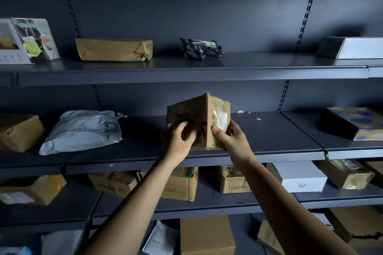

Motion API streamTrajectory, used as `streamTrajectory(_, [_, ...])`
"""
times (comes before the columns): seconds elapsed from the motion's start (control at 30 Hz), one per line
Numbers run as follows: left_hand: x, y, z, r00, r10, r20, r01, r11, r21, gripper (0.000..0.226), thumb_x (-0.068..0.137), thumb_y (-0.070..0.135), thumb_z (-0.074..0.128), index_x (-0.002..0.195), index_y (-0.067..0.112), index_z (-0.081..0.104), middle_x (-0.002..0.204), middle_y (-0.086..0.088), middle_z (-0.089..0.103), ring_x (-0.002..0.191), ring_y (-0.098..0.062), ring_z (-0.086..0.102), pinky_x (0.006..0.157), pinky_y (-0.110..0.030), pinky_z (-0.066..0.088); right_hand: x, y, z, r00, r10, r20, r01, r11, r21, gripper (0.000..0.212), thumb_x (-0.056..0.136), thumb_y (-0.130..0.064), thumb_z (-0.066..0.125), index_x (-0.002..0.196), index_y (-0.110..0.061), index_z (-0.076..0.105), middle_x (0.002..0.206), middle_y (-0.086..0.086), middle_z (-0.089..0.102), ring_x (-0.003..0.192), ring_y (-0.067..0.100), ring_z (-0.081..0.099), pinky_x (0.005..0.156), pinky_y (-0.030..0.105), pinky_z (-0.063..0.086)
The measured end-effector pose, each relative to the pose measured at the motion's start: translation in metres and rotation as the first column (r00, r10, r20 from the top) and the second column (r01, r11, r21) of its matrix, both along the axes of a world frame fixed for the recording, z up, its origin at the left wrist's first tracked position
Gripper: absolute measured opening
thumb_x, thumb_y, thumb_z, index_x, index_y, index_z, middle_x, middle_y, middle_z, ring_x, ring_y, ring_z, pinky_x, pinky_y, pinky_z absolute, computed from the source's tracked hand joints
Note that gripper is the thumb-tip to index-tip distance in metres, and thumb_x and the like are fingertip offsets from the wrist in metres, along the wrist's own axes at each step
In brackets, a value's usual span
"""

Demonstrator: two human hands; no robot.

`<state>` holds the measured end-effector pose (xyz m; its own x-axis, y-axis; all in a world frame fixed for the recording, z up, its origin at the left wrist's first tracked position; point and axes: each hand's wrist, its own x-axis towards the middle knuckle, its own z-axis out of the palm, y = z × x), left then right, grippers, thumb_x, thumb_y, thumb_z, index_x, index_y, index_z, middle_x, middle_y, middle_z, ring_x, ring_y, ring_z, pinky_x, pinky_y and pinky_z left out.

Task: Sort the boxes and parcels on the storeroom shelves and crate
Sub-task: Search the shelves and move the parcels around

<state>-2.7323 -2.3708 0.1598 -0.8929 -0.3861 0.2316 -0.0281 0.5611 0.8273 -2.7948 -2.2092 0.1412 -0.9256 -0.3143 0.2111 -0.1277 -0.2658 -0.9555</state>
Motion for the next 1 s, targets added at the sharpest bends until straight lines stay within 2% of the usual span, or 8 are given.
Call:
streamTrajectory(0.13, [0.000,0.019,0.014,0.996,-0.060,0.059,0.047,0.976,0.211,0.063,0.098,0.045,0.046,0.151,0.015,0.028,0.154,-0.007,0.034,0.139,-0.024,0.035,0.107,-0.033,0.031,0.005,-0.005,0.002,0.993,-0.092,-0.069,0.095,0.995,0.032,0.073,0.067,-0.034,0.080,0.130,-0.016,0.047,0.119,0.004,0.065,0.103,0.020,0.068,0.076,0.035,0.059])
streamTrajectory(0.27, [0.002,0.026,0.016,0.996,-0.086,-0.007,0.085,0.958,0.274,0.062,0.099,0.038,0.048,0.152,0.021,0.021,0.157,-0.006,0.027,0.142,-0.024,0.031,0.110,-0.036,0.031,0.007,-0.006,0.004,0.986,-0.152,-0.064,0.153,0.988,0.002,0.055,0.076,-0.021,0.079,0.123,-0.021,0.050,0.115,0.003,0.067,0.097,0.020,0.071,0.074,0.039,0.061])
streamTrajectory(0.4, [0.000,0.029,0.011,0.997,-0.068,-0.046,0.073,0.989,0.129,0.054,0.096,0.028,0.056,0.145,0.016,0.036,0.143,-0.006,0.041,0.126,-0.015,0.042,0.090,-0.023,0.036,0.012,-0.010,0.006,0.974,-0.212,-0.078,0.210,0.977,-0.028,0.034,0.084,-0.012,0.073,0.111,-0.022,0.056,0.104,-0.001,0.069,0.089,0.015,0.072,0.067,0.032,0.060])
streamTrajectory(0.57, [0.002,0.019,0.007,0.998,-0.011,-0.062,0.010,1.000,-0.013,0.020,0.096,0.015,0.053,0.111,0.005,0.061,0.109,-0.012,0.063,0.093,-0.021,0.060,0.063,-0.011,0.044,0.012,-0.009,0.007,0.965,-0.260,-0.030,0.260,0.966,0.005,0.035,0.095,-0.016,0.061,0.129,-0.014,0.055,0.102,0.003,0.068,0.082,0.019,0.070,0.067,0.036,0.060])
streamTrajectory(0.7, [0.010,0.016,0.011,0.997,0.025,-0.077,-0.024,1.000,0.015,0.048,0.098,0.015,0.051,0.144,0.011,0.041,0.140,-0.005,0.050,0.126,-0.020,0.050,0.091,-0.018,0.037,0.015,-0.008,0.005,0.960,-0.277,-0.030,0.277,0.961,0.004,0.026,0.096,-0.013,0.059,0.122,-0.016,0.056,0.093,-0.003,0.071,0.074,0.013,0.071,0.061,0.032,0.059])
streamTrajectory(0.77, [0.011,0.018,0.010,0.997,0.031,-0.077,-0.030,0.999,0.027,0.048,0.096,0.015,0.055,0.142,0.011,0.042,0.137,-0.007,0.052,0.123,-0.020,0.051,0.089,-0.019,0.036,0.015,-0.008,0.003,0.954,-0.296,-0.045,0.297,0.954,0.032,0.027,0.097,-0.012,0.057,0.124,-0.015,0.056,0.105,0.000,0.069,0.083,0.016,0.071,0.063,0.034,0.060])
streamTrajectory(0.9, [0.009,0.021,0.004,0.998,0.032,-0.058,-0.028,0.998,0.056,0.046,0.087,0.026,0.068,0.125,0.013,0.047,0.117,-0.005,0.057,0.103,-0.020,0.057,0.077,-0.026,0.043,0.016,-0.009,0.008,0.947,-0.312,-0.073,0.317,0.945,0.075,0.028,0.100,-0.008,0.049,0.126,-0.013,0.058,0.100,-0.005,0.068,0.078,0.008,0.071,0.064,0.032,0.060])
streamTrajectory(1.0, [0.008,0.022,0.000,0.998,0.055,-0.041,-0.052,0.997,0.055,0.062,0.083,0.027,0.073,0.132,0.013,0.040,0.124,-0.006,0.053,0.112,-0.021,0.054,0.081,-0.027,0.042,0.016,-0.009,0.007,0.939,-0.319,-0.129,0.334,0.934,0.124,0.029,0.101,-0.007,0.047,0.127,-0.012,0.059,0.107,0.006,0.070,0.092,0.021,0.071,0.076,0.044,0.060])
